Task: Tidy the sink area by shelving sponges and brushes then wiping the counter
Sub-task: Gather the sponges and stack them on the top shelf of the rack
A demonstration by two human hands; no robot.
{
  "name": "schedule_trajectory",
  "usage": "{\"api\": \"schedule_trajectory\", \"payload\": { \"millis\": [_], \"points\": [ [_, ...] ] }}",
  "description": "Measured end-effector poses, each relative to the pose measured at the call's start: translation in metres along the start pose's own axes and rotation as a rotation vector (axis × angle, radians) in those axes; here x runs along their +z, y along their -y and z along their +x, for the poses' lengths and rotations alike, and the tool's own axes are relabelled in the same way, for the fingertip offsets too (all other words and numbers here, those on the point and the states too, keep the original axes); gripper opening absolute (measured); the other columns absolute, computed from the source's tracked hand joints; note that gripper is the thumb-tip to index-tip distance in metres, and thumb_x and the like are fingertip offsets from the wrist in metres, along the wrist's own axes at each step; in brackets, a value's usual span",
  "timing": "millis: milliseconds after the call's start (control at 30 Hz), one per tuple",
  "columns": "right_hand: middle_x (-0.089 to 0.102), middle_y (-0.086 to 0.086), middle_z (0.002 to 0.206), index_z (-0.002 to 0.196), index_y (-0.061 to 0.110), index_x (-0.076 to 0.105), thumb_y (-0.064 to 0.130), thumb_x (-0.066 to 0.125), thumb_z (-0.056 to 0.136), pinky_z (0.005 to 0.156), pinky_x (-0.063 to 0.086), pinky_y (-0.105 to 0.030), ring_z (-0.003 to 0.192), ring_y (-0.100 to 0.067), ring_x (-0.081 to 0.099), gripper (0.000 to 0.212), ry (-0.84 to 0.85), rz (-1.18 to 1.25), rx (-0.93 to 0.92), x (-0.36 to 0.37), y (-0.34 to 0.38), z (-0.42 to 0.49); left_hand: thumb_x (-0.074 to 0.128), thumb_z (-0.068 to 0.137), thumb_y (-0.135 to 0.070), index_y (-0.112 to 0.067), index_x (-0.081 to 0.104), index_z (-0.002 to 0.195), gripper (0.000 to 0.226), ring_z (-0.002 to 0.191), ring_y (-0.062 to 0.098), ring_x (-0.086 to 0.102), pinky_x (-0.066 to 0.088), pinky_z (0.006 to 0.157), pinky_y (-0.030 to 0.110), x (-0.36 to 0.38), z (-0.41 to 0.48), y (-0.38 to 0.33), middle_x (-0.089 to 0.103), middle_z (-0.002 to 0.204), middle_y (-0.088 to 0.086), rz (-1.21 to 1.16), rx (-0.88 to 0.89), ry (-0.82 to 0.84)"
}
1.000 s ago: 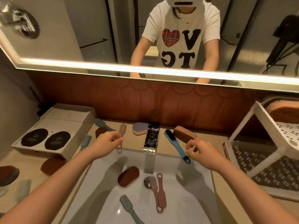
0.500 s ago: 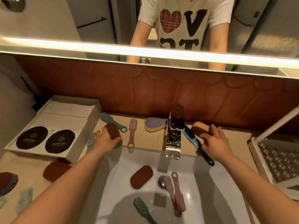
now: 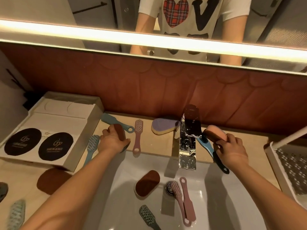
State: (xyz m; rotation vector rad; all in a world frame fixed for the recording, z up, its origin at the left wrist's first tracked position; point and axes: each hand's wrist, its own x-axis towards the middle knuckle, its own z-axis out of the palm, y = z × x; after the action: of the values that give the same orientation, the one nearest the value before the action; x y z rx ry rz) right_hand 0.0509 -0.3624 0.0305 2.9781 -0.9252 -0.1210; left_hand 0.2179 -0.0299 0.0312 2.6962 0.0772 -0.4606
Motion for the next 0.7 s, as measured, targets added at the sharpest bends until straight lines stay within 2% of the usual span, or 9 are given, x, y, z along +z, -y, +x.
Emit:
{"api": "schedule_trajectory", "payload": {
  "millis": [167, 300, 400, 500, 600, 700],
  "points": [
    [0.042, -0.006, 0.132, 0.124, 0.027, 0.055, 0.039, 0.046, 0.093, 0.097, 0.039, -0.034, 0.118, -0.027, 0.037, 0.035, 0.036, -0.027, 0.008, -0.004, 0.001, 0.001, 0.07, 0.079, -0.027, -0.009, 0.022, 0.139, 0.079, 0.123, 0.043, 0.041, 0.039, 0.1, 0.045, -0.005, -0.004, -0.005, 0.035, 0.134, 0.022, -0.211, -0.046, -0.033],
    [0.041, -0.007, 0.131, 0.124, 0.027, 0.056, 0.034, 0.049, 0.092, 0.1, 0.037, -0.036, 0.119, -0.028, 0.037, 0.034, 0.083, 0.014, 0.018, -0.011, 0.0, 0.003, 0.075, 0.076, -0.021, -0.003, 0.029, 0.137, 0.079, 0.118, 0.04, 0.046, 0.041, 0.094, 0.041, -0.009, -0.017, -0.009, 0.044, 0.13, 0.024, -0.355, 0.103, -0.102],
    [0.042, -0.012, 0.129, 0.121, 0.022, 0.059, 0.024, 0.052, 0.09, 0.099, 0.036, -0.04, 0.117, -0.031, 0.037, 0.032, 0.053, 0.17, 0.077, -0.017, -0.006, -0.006, 0.075, 0.075, -0.022, -0.003, 0.031, 0.138, 0.079, 0.12, 0.034, 0.048, 0.041, 0.095, 0.036, -0.013, -0.032, -0.018, 0.048, 0.132, 0.02, -0.464, 0.166, -0.09],
    [0.045, -0.02, 0.126, 0.117, 0.016, 0.062, 0.016, 0.056, 0.087, 0.098, 0.038, -0.046, 0.116, -0.038, 0.039, 0.031, -0.079, 0.327, 0.086, -0.022, -0.01, -0.022, 0.073, 0.078, -0.021, -0.01, 0.023, 0.143, 0.083, 0.119, 0.03, 0.051, 0.043, 0.101, 0.038, -0.02, -0.046, -0.025, 0.05, 0.133, 0.014, -0.689, 0.142, 0.031],
    [0.047, -0.022, 0.118, 0.112, 0.018, 0.063, 0.015, 0.058, 0.085, 0.095, 0.043, -0.049, 0.112, -0.041, 0.043, 0.027, -0.137, 0.459, 0.092, -0.03, -0.012, -0.037, 0.071, 0.079, -0.018, -0.021, 0.022, 0.142, 0.08, 0.114, 0.028, 0.055, 0.048, 0.095, 0.047, -0.028, -0.068, -0.029, 0.051, 0.131, 0.01, -0.905, 0.104, 0.158],
    [0.047, -0.015, 0.11, 0.106, 0.019, 0.064, 0.014, 0.057, 0.087, 0.092, 0.041, -0.038, 0.106, -0.032, 0.046, 0.02, -0.168, 0.691, 0.08, -0.043, -0.012, -0.055, 0.066, 0.083, -0.017, -0.023, 0.028, 0.139, 0.068, 0.106, 0.024, 0.058, 0.052, 0.083, 0.039, -0.036, -0.098, -0.03, 0.053, 0.126, 0.004, -1.103, 0.056, 0.296]
  ]
}}
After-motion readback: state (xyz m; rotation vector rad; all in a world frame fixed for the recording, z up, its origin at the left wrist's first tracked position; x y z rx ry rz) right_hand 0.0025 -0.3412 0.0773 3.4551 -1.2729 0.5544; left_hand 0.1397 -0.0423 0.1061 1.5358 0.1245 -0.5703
